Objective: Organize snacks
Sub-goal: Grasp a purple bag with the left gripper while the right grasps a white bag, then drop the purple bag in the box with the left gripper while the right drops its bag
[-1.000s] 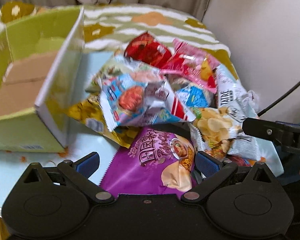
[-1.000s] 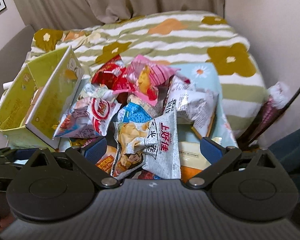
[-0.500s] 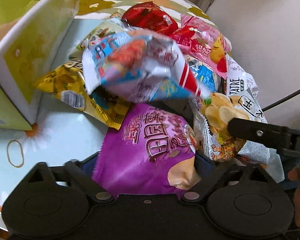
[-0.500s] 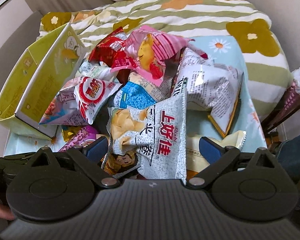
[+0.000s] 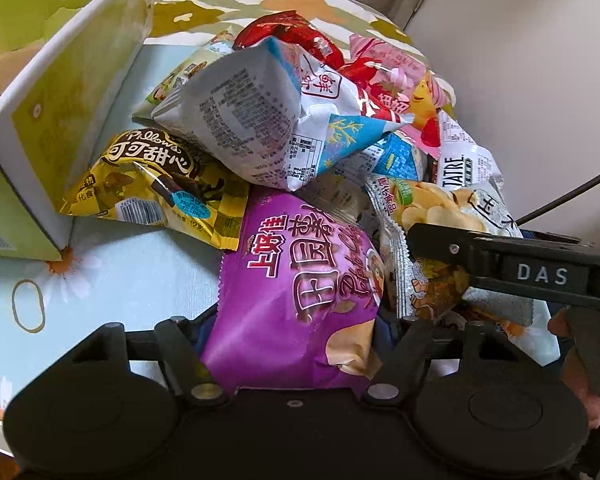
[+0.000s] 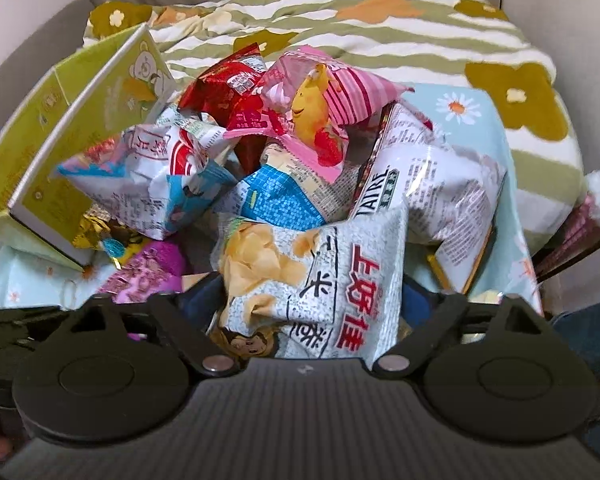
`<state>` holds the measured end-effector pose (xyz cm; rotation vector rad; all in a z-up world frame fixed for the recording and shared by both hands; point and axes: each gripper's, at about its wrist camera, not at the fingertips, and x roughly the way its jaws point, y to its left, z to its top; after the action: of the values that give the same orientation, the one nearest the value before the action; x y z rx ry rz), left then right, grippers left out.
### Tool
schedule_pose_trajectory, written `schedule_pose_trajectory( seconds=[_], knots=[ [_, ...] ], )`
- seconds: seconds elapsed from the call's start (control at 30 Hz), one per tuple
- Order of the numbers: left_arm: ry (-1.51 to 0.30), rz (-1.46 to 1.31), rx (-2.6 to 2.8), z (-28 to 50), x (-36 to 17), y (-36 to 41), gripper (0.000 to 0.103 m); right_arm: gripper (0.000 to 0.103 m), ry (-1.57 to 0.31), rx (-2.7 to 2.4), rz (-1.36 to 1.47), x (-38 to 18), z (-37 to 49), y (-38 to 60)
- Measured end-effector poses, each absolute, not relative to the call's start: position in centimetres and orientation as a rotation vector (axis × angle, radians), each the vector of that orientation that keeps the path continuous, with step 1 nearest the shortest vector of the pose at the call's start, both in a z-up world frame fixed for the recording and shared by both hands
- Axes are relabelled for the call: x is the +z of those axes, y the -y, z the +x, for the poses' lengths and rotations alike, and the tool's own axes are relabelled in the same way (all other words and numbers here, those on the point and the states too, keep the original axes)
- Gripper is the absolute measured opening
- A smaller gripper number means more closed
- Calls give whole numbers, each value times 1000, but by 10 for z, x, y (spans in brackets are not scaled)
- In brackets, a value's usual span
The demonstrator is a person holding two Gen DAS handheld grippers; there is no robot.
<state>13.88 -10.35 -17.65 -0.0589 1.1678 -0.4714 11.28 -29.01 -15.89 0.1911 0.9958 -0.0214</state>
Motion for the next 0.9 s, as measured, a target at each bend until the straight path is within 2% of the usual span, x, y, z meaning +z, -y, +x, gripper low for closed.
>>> schedule_pose_trajectory(
  seconds=[0.07,0.37,0.9],
  knots=[
    [-1164,-48,-475,138,-175,104,74,88,-991,-16,183,-157,112,289],
    [-1144,-24,-489,131,-159,106,72,76,-964,-28,195,-144,108,288],
    [-1039,-32,-465,106,-98,83,72,75,-868,-29,202,-83,92,283]
  ],
)
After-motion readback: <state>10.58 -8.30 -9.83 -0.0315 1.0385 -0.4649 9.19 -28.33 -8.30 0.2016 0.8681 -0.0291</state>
